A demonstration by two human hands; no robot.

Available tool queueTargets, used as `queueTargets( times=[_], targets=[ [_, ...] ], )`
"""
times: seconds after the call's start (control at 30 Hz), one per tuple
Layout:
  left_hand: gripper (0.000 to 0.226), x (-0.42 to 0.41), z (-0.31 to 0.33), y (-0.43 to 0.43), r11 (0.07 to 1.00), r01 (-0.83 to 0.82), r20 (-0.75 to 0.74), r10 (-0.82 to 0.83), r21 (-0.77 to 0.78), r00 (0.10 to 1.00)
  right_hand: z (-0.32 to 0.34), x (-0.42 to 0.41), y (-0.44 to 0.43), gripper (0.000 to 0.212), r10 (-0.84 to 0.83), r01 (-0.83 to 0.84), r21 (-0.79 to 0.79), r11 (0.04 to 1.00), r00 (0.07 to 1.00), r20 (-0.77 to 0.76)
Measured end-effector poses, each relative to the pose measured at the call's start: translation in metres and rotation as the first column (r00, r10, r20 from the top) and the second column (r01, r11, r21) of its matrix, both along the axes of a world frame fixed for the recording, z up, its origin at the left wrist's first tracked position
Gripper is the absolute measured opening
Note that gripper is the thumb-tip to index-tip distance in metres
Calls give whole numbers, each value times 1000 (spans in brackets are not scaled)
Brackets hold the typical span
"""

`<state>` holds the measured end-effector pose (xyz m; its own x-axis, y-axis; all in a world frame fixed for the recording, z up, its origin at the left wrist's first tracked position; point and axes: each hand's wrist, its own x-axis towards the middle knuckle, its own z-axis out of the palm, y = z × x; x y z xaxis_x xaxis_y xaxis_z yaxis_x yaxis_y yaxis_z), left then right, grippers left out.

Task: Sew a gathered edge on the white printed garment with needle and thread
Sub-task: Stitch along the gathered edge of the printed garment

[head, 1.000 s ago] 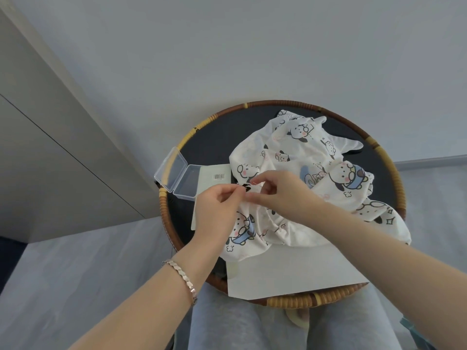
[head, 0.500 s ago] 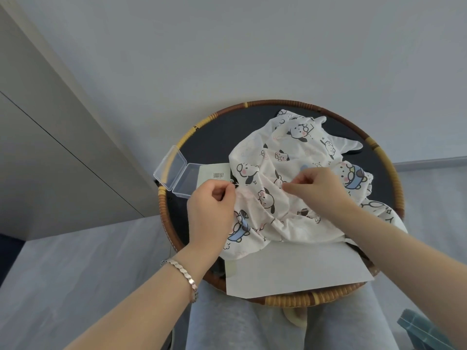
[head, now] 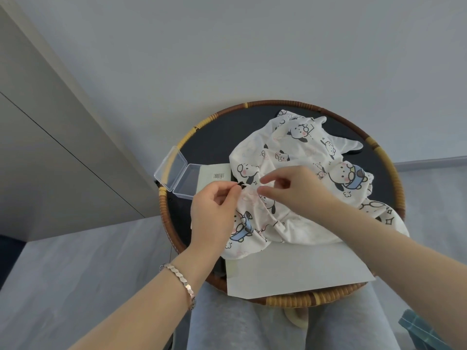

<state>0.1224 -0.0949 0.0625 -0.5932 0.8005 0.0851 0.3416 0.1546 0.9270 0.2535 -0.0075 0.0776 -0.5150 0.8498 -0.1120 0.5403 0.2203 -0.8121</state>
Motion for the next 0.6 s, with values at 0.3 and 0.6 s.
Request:
queueTargets(
  times=[0.3,0.6],
  targets=[
    [9,-1,-5,-5,997,65,-89,-63,28,994,2,-5,-8,15,68,-68,31,997,997,24],
    [22,-5,-16,-2,998,49,-385,-61,-40,921,1,12,-17,12,147,-151,39,988,985,86]
  ],
)
